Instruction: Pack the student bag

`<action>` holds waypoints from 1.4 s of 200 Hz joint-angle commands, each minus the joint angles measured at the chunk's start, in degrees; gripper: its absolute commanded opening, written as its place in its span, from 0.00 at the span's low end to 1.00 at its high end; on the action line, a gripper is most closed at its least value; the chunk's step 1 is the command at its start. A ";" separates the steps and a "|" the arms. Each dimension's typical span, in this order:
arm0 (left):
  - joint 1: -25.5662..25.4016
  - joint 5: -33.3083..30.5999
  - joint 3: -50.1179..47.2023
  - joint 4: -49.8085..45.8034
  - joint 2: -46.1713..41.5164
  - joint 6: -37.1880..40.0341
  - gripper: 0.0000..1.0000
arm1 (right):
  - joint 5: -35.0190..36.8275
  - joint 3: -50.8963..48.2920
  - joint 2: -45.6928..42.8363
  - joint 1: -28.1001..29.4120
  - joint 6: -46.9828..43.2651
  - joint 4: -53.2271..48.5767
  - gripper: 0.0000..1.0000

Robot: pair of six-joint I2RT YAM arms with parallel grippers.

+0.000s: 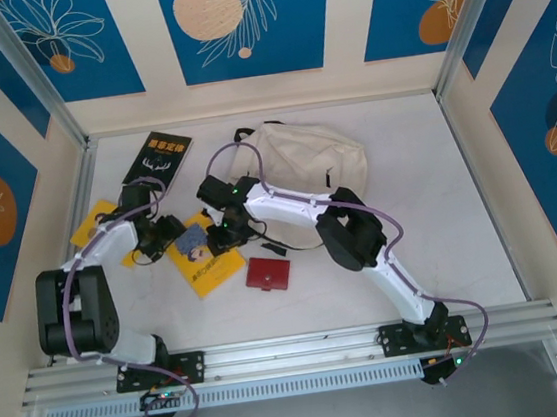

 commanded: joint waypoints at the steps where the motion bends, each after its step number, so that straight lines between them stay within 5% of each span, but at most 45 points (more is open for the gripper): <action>1: 0.79 0.96 -1.86 -4.59 -4.26 0.50 0.68 | 3.17 3.55 -0.88 -1.76 2.16 -1.50 0.39; 93: 0.71 9.93 -11.10 -0.55 -5.47 -2.37 0.71 | 2.21 9.97 6.56 -2.13 2.10 -4.99 0.44; 155: 0.73 18.03 -11.68 4.70 -3.51 -1.29 0.69 | -3.08 8.96 8.25 -2.17 2.36 -4.34 0.42; 204: 0.71 31.29 -9.78 9.66 -6.20 -0.89 0.68 | -8.47 7.54 8.37 -2.81 3.03 -3.43 0.40; 280: 0.71 39.08 -8.75 14.56 -6.77 -1.95 0.68 | -11.60 2.96 6.39 -4.89 5.77 0.17 0.38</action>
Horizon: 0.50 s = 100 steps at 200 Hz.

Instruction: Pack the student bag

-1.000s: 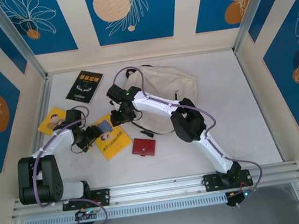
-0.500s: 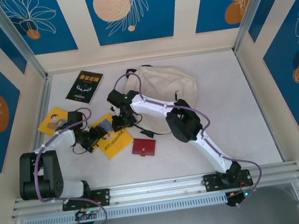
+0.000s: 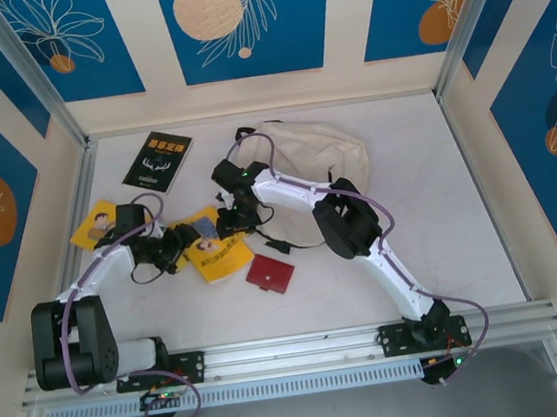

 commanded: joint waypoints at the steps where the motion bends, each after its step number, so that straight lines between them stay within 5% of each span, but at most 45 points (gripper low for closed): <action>1: -0.58 10.81 1.72 8.20 1.52 -0.26 0.68 | -5.08 -1.92 -0.04 1.16 2.15 1.76 0.38; 53: -0.58 5.83 3.26 5.23 3.09 0.99 0.61 | -5.01 -2.81 -0.46 0.54 3.11 2.47 0.36; 100: -0.58 -2.87 5.28 -1.72 1.88 4.28 0.16 | -7.23 -3.16 -4.23 -1.08 3.92 3.12 0.36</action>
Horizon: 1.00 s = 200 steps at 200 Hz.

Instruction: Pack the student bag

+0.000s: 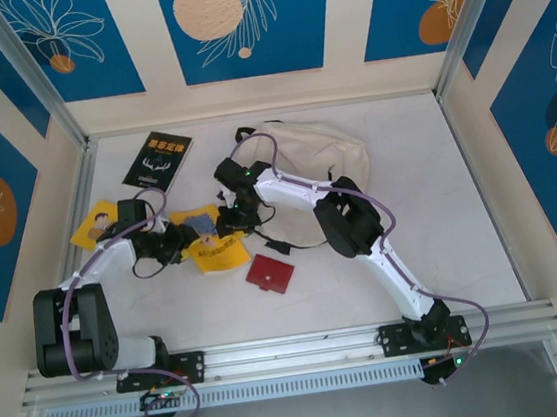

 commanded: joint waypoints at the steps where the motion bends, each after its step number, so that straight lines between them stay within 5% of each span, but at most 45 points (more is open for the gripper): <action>1: -0.47 -1.83 3.09 -2.10 -1.35 1.96 0.15 | -4.39 -1.79 -3.87 -0.32 1.40 0.68 0.36; 33: -0.47 -1.83 6.54 -5.02 -5.60 3.53 0.01 | -9.64 -9.45 -16.16 -3.39 1.14 8.22 0.47; 57: -0.55 1.70 9.48 -4.85 -8.01 3.98 0.00 | -14.31 -15.03 -23.02 -7.58 2.39 13.22 0.70; 83: -1.00 6.00 12.83 -3.01 -9.38 2.17 0.00 | -19.47 -19.60 -27.11 -11.93 3.80 17.75 0.82; 165: -7.73 19.33 25.41 11.44 -4.17 -9.75 0.00 | -33.40 -24.25 -28.94 -19.37 10.95 33.06 0.93; 200: -8.47 21.66 29.32 12.80 -2.46 -10.64 0.00 | -43.18 -29.02 -26.28 -22.58 27.23 55.51 0.92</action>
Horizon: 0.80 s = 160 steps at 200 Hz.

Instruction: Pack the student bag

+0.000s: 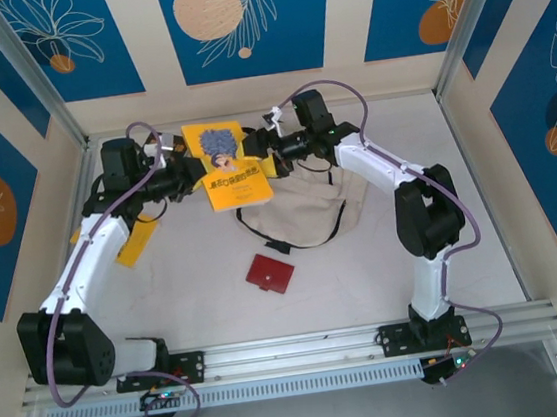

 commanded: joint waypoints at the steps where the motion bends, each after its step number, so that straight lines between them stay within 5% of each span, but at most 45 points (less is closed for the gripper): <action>1: -0.34 5.61 4.23 5.79 0.40 -1.70 0.00 | -9.62 -3.56 2.23 -2.21 12.73 17.92 0.92; 87: -0.31 6.83 4.37 8.08 3.54 -2.57 0.00 | -18.10 -2.42 2.70 -2.35 20.50 28.69 0.84; 123: -0.27 7.19 3.75 7.65 3.62 -2.07 0.00 | -14.53 -4.77 -0.13 -2.85 21.86 29.86 0.60; 137: -0.34 7.32 3.70 7.80 3.71 -2.14 0.00 | -13.76 -5.45 -1.15 -2.97 22.37 29.83 0.38; 160: -0.29 7.08 3.04 8.42 3.43 -2.81 0.04 | -11.59 -7.47 -3.05 -2.98 22.96 30.12 0.20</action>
